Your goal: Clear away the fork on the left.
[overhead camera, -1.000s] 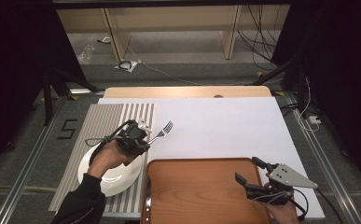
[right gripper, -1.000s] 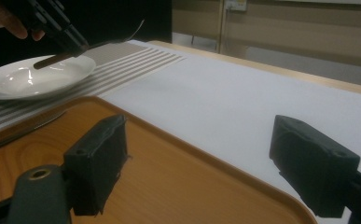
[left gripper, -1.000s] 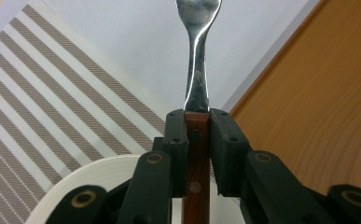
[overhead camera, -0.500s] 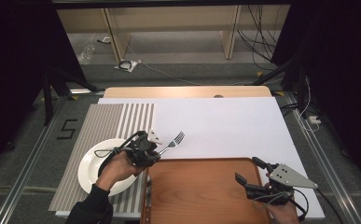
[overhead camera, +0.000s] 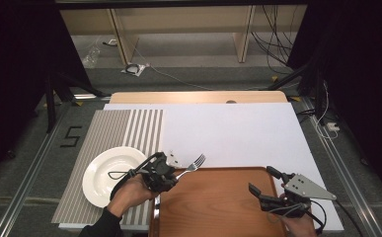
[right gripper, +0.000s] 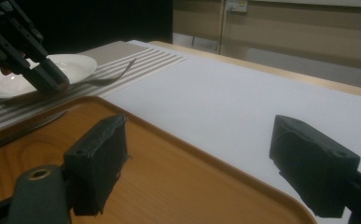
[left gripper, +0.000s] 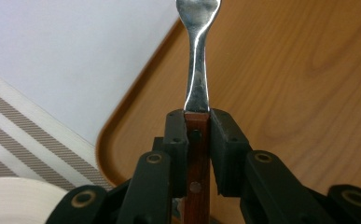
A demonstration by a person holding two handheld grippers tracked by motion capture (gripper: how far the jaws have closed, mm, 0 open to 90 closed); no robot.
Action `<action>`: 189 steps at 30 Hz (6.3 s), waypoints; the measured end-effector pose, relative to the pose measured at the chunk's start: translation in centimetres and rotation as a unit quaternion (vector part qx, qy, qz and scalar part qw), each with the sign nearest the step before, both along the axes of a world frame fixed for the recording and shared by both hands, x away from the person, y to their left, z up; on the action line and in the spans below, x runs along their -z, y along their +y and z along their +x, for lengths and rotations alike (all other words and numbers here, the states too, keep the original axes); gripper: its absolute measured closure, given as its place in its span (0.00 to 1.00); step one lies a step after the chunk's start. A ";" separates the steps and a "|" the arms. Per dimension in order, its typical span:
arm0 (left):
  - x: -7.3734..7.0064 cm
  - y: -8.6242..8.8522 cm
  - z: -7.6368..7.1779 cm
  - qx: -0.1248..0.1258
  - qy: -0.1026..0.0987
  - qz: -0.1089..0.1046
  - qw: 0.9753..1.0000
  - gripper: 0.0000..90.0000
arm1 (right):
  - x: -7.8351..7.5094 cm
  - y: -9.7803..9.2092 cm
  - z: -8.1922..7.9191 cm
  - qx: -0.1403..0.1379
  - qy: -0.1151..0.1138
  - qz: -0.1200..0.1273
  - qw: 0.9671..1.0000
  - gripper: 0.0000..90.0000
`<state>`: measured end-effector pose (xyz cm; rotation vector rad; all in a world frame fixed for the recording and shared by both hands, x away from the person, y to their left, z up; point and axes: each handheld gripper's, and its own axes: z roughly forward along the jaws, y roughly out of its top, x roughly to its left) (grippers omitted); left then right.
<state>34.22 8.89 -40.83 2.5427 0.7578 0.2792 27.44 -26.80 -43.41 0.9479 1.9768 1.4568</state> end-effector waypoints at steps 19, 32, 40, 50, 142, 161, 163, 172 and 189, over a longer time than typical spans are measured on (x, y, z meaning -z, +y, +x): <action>0.7 -1.8 -2.7 0.026 0.012 0.001 1.000 0.86 | 0.0 0.0 0.0 0.000 0.000 -0.003 1.000 0.22; 0.8 -2.6 -3.8 0.041 0.023 -0.003 0.999 0.86 | -0.1 0.0 -0.1 0.000 -0.001 -0.003 1.000 0.22; 1.5 -3.4 -4.9 0.054 0.035 0.000 0.998 0.86 | -0.1 0.0 -0.1 0.000 -0.001 -0.003 1.000 0.22; 2.5 -4.2 -6.1 0.066 0.053 0.005 0.996 0.86 | -0.1 0.0 -0.1 0.000 0.000 -0.004 1.000 0.22; 5.9 -5.9 -9.8 0.100 0.054 -0.031 0.993 0.99 | 0.1 0.2 -0.1 -0.005 0.001 -0.009 1.000 0.22; 5.9 -4.1 -8.3 0.060 0.045 -0.025 0.997 0.99 | 0.1 0.2 -0.1 -0.006 0.001 -0.009 1.000 0.22; 5.9 -3.9 -8.2 0.056 0.042 -0.023 0.997 0.99 | 0.1 0.2 -0.1 -0.006 0.000 -0.009 1.000 0.22; 5.8 -2.8 -7.6 0.040 0.038 -0.010 0.998 0.99 | 0.1 0.2 -0.2 -0.006 0.000 -0.010 1.000 0.22; 5.7 -0.3 -6.6 0.014 0.045 0.003 0.999 0.99 | 0.0 0.2 -0.2 -0.005 0.000 -0.009 1.000 0.22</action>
